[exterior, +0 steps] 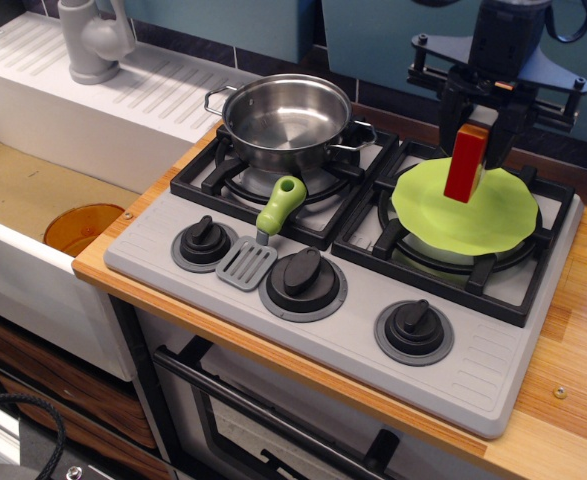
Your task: Put crackerbox on plate and spatula in pot or pan on stove
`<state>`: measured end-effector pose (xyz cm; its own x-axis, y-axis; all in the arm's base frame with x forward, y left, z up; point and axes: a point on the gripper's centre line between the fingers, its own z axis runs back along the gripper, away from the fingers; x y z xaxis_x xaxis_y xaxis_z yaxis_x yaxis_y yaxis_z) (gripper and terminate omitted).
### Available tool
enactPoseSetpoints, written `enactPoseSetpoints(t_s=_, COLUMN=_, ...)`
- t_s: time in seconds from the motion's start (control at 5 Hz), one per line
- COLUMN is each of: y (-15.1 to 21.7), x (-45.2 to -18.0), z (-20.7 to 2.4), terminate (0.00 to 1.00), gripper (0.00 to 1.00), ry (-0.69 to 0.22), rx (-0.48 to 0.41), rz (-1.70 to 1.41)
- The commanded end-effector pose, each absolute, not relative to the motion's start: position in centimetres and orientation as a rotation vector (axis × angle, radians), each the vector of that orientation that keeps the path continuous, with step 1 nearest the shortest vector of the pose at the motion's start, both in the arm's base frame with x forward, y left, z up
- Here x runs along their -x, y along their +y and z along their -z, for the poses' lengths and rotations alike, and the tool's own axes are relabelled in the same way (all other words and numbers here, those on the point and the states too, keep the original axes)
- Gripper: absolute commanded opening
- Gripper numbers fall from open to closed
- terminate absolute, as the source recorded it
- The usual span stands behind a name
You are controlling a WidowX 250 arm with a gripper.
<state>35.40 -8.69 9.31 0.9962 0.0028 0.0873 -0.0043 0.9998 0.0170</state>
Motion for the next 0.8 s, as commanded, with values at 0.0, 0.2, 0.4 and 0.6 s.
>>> enactPoseSetpoints(t_s=0.0, y=-9.7, x=-34.9, z=-9.2, terminate=0.0, gripper=1.0, ry=-0.16, rx=-0.008, rz=-0.001)
enactPoseSetpoints(t_s=0.2, y=-10.4, x=-34.3, z=-9.1, terminate=0.0, gripper=1.0, ry=-0.159, rx=-0.004, rz=-0.015)
enactPoseSetpoints(t_s=0.4, y=-10.9, x=-33.6, z=-10.0, terminate=0.0, gripper=1.0, ry=-0.141, rx=-0.008, rz=-0.028)
enactPoseSetpoints(t_s=0.6, y=-11.0, x=-32.9, z=-11.8, terminate=0.0, gripper=1.0, ry=-0.104, rx=-0.011, rz=-0.033)
